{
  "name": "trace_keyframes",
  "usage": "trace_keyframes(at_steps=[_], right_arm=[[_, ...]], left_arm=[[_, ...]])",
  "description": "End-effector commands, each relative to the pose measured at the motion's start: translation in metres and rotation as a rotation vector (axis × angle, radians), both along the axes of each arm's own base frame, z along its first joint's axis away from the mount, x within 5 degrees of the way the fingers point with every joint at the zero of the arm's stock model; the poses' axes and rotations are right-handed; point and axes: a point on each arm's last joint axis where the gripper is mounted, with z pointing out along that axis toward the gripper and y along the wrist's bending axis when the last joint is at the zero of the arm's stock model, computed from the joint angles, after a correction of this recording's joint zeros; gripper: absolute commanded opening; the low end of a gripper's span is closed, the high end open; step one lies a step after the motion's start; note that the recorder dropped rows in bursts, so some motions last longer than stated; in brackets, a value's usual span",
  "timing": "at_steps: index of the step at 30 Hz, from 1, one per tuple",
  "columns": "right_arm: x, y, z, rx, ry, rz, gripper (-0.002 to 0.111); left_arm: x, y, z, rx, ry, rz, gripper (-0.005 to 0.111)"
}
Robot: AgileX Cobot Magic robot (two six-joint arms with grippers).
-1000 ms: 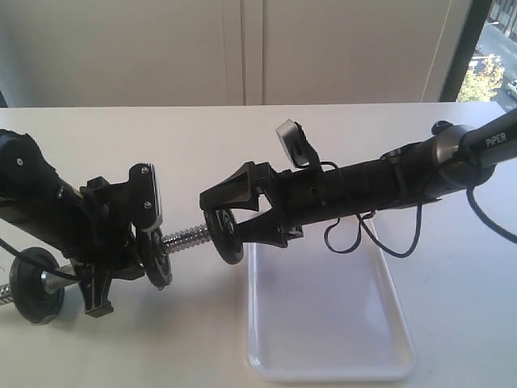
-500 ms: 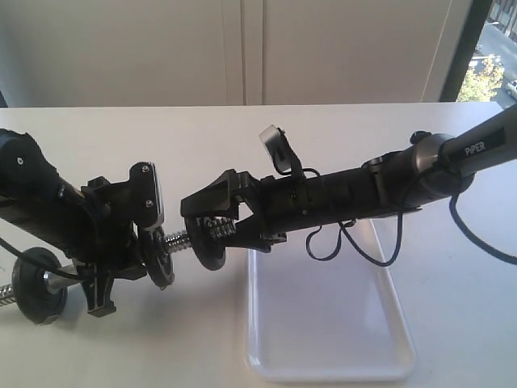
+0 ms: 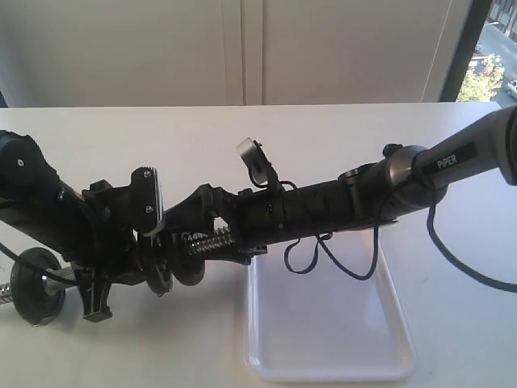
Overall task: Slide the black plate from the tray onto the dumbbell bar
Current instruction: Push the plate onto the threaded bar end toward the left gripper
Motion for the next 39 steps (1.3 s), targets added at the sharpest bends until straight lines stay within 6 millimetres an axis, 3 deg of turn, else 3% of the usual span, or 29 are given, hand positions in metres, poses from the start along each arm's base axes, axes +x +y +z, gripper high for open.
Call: trace_keyframes(at_steps=[1, 4, 6, 7, 9, 12, 39], right_arm=[[-0.025, 0.023, 0.015, 0.095, -0.011, 0.162, 0.000], [-0.023, 0.023, 0.013, 0.069, -0.014, 0.141, 0.010], [-0.023, 0.023, 0.013, 0.069, -0.014, 0.141, 0.040], [-0.023, 0.023, 0.013, 0.070, -0.014, 0.142, 0.061], [-0.023, 0.023, 0.013, 0.070, -0.015, 0.143, 0.084], [-0.022, 0.022, 0.013, 0.071, -0.017, 0.141, 0.095], [0.011, -0.027, 0.016, 0.100, -0.010, 0.040, 0.096]], left_arm=[[0.008, -0.004, 0.019, -0.112, -0.078, 0.122, 0.000], [0.008, -0.004, 0.019, -0.117, -0.075, 0.126, 0.000], [0.008, -0.004, 0.019, -0.117, -0.075, 0.126, 0.000], [0.008, -0.004, 0.019, -0.117, -0.075, 0.126, 0.000], [0.008, -0.004, 0.019, -0.117, -0.075, 0.126, 0.000], [0.008, -0.004, 0.019, -0.117, -0.075, 0.126, 0.000], [0.008, -0.004, 0.019, -0.117, -0.075, 0.126, 0.000]])
